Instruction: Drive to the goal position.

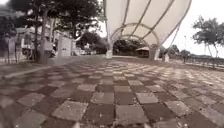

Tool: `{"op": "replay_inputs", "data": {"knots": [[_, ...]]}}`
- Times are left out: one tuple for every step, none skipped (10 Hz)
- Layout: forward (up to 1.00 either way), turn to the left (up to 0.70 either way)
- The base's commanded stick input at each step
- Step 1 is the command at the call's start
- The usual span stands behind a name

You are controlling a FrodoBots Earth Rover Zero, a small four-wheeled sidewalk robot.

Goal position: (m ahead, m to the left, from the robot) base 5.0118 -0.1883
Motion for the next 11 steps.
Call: {"op": "replay_inputs", "data": {"knots": [[0.70, 0.00], [0.70, 0.00], [0.70, 0.00], [0.70, 0.00], [0.70, 0.00], [0.70, 0.00], [0.70, 0.00], [0.70, 0.00], [0.70, 0.00], [0.70, 0.00], [0.70, 0.00]]}}
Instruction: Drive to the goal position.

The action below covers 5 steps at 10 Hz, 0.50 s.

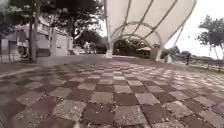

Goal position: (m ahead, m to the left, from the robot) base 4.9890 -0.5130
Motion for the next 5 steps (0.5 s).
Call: {"op": "replay_inputs", "data": {"knots": [[0.70, 0.00], [0.70, 0.00], [0.70, 0.00], [0.70, 0.00], [0.70, 0.00]]}}
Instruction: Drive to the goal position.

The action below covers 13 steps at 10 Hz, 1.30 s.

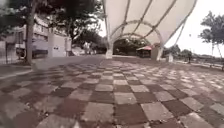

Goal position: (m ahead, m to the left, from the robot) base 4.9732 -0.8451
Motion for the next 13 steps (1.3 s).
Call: {"op": "replay_inputs", "data": {"knots": [[0.70, 0.00], [0.70, 0.00], [0.70, 0.00], [0.70, 0.00], [0.70, 0.00], [0.70, 0.00], [0.70, 0.00], [0.70, -0.35], [0.70, -0.35], [0.70, -0.19], [0.70, 0.00], [0.70, 0.00], [0.70, 0.00]]}}
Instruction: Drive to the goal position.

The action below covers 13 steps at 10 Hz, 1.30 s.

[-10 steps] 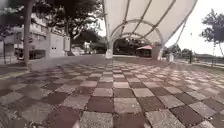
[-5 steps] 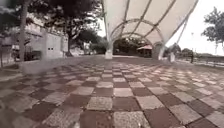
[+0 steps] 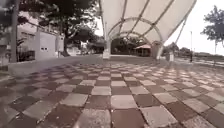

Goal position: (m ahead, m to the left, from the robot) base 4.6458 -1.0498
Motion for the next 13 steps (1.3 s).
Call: {"op": "replay_inputs", "data": {"knots": [[0.70, 0.00], [0.70, 0.00], [0.66, 0.00], [0.55, 0.00], [0.44, 0.00], [0.33, 0.00], [0.22, 0.00], [0.11, 0.00], [0.00, 0.00], [0.00, 0.00], [0.00, 0.00], [0.00, 0.00], [0.00, 0.00]]}}
